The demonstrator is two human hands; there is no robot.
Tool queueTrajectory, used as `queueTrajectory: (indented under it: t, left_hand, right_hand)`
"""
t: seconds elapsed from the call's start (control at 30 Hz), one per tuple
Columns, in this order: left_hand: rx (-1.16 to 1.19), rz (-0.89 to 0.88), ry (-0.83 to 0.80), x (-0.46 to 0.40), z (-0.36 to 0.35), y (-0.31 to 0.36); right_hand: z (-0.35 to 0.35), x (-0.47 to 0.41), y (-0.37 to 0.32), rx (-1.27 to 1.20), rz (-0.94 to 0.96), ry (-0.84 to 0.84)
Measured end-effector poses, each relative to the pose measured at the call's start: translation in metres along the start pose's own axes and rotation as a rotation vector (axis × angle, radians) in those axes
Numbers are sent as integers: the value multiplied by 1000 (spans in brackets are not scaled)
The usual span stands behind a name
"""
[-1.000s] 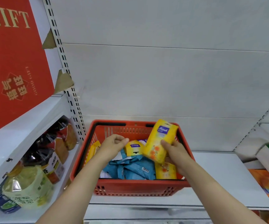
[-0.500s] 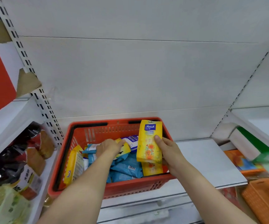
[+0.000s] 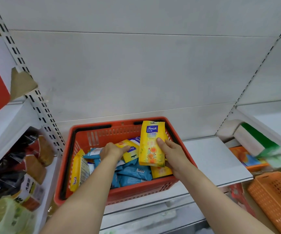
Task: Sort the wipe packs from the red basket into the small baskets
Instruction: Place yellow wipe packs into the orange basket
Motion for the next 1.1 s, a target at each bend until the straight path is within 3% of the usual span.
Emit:
queueTrajectory:
  t: [0.17, 0.3, 0.43, 0.73, 0.83, 1.1]
  left_hand:
    - [-33, -82, -12, 3, -14, 16]
    - [-48, 1, 65, 3, -10, 11]
    - [-43, 17, 41, 2, -9, 13]
    - [244, -203, 31, 1, -14, 27]
    - [180, -225, -53, 4, -30, 33]
    - [512, 44, -24, 3, -20, 16]
  right_hand:
    - [5, 4, -1, -41, 19, 31]
    - [21, 6, -5, -38, 45, 81]
    - [35, 4, -6, -48, 44, 136]
    - [21, -1, -3, -17, 32, 96]
    - [18, -1, -3, -7, 15, 85]
    - [23, 0, -4, 3, 10, 108]
Point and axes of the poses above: each hand's wrist, its own x-axis away from the middle knuckle, its own z-axis out of the back of the hand, y = z × x, the point moved 9 cm from there along -x, towards the middle knuckle
